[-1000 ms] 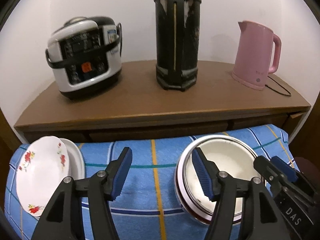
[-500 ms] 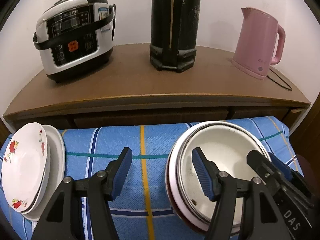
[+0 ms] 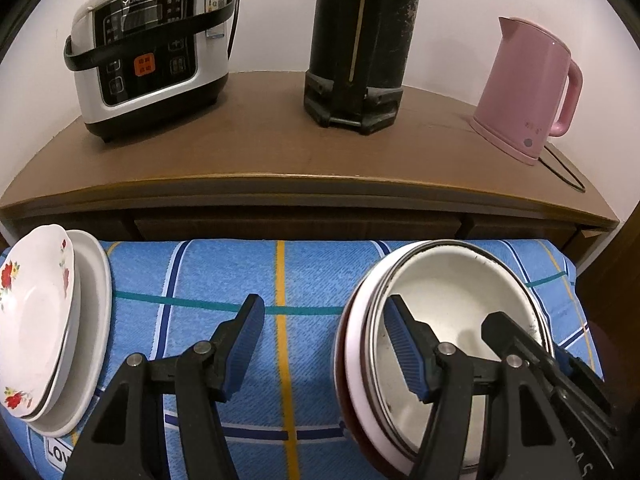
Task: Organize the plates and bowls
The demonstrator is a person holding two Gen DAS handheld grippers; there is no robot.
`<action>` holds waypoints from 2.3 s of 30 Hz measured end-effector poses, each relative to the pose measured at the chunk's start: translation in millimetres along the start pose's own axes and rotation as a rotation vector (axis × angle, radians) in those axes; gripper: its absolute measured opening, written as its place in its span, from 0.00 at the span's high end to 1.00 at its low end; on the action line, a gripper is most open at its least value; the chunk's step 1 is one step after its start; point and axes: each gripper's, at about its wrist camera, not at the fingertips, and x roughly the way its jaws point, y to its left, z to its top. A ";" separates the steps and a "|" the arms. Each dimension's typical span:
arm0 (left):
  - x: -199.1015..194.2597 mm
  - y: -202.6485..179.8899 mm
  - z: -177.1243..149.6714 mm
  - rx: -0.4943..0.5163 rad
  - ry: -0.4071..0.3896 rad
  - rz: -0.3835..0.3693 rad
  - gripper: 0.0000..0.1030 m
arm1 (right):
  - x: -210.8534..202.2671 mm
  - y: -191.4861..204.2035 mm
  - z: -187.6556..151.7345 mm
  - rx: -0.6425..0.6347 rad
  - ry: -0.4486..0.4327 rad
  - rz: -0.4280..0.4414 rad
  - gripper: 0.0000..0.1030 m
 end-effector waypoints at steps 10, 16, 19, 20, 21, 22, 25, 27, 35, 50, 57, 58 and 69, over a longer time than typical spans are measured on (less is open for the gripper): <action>6.2 -1.8 -0.5 -0.045 0.030 -0.133 0.68 | 0.9 3.7 -1.2 -0.008 -0.002 -0.007 0.69; 6.9 -1.0 -2.2 -0.060 0.018 -0.152 0.70 | 0.9 6.4 -2.5 -0.017 -0.013 -0.025 0.69; 6.6 -1.0 -3.5 -0.064 0.004 -0.154 0.70 | 0.8 8.0 -3.7 -0.025 -0.019 -0.040 0.70; 6.2 -1.0 -3.8 -0.064 0.002 -0.153 0.70 | 1.0 7.9 -3.5 -0.026 -0.019 -0.041 0.70; 5.5 -1.0 -4.5 -0.065 0.001 -0.153 0.70 | 1.1 7.7 -3.7 -0.026 -0.020 -0.043 0.70; 5.2 -1.5 -5.0 -0.066 0.001 -0.154 0.70 | 1.1 7.5 -3.7 -0.026 -0.021 -0.045 0.70; 3.4 -2.1 -6.4 -0.062 -0.001 -0.147 0.70 | -1.1 6.2 -4.5 -0.017 -0.023 -0.051 0.71; 2.1 -3.4 -6.4 -0.056 -0.002 -0.137 0.70 | -1.5 5.2 -4.4 -0.016 -0.021 -0.051 0.71; -5.7 -7.8 -8.0 -0.043 0.003 -0.116 0.70 | -6.2 3.9 -6.8 0.006 -0.008 -0.047 0.72; -49.2 1.8 -23.4 -0.048 -0.036 -0.111 0.70 | -41.2 25.9 -23.2 -0.016 -0.023 -0.037 0.72; -70.4 19.1 -37.8 -0.064 -0.051 -0.092 0.70 | -55.4 43.7 -36.7 -0.032 -0.022 -0.017 0.72; -72.9 21.4 -40.2 -0.065 -0.052 -0.089 0.70 | -56.1 45.4 -37.9 -0.033 -0.022 -0.015 0.72; -97.4 51.4 -57.0 -0.108 -0.069 -0.060 0.70 | -65.9 74.8 -57.4 -0.071 -0.007 0.016 0.72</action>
